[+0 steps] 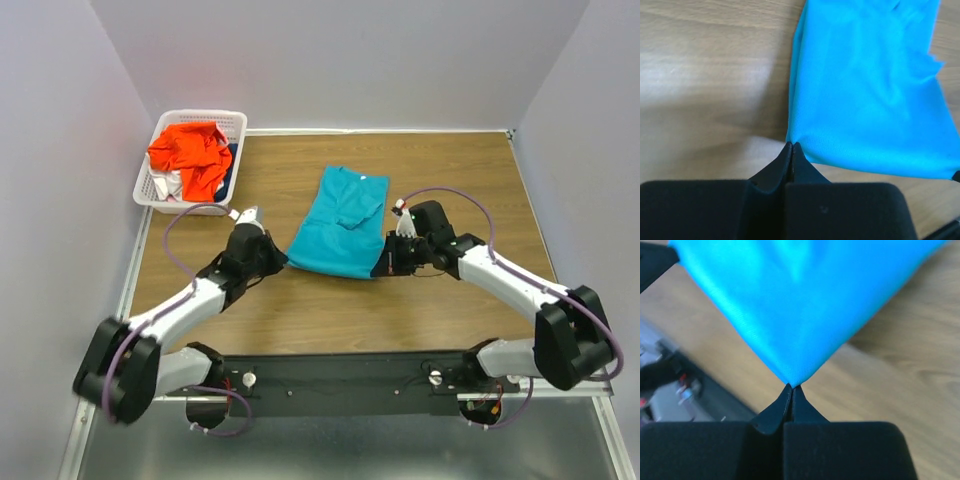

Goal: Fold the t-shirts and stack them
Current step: Fold the tshirt

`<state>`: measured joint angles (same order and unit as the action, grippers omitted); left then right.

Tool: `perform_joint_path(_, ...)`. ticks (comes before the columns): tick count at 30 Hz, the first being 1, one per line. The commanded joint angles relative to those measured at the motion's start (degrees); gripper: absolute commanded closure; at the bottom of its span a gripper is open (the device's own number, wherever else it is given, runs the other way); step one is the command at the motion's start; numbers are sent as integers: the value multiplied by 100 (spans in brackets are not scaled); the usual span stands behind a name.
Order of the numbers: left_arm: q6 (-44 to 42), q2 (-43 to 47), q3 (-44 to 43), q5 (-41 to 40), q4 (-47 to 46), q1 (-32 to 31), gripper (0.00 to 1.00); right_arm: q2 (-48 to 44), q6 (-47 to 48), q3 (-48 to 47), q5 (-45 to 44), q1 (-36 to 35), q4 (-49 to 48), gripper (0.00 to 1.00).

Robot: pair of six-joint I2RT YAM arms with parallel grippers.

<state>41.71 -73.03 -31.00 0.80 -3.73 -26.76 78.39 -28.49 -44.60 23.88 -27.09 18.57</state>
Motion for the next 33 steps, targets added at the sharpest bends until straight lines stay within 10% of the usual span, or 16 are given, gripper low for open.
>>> perform_joint_path(1,337,1421,323,-404,354,-31,100,-517,19,39,1213,-59,454,99)
perform_joint_path(14,355,3120,-432,-1521,1674,-31,100,-1010,-218,-435,2613,-103,639,99)
perform_joint_path(33,-93,459,-2163,-2286,971,154,100,633,-43,-1402,2446,758,464,99)
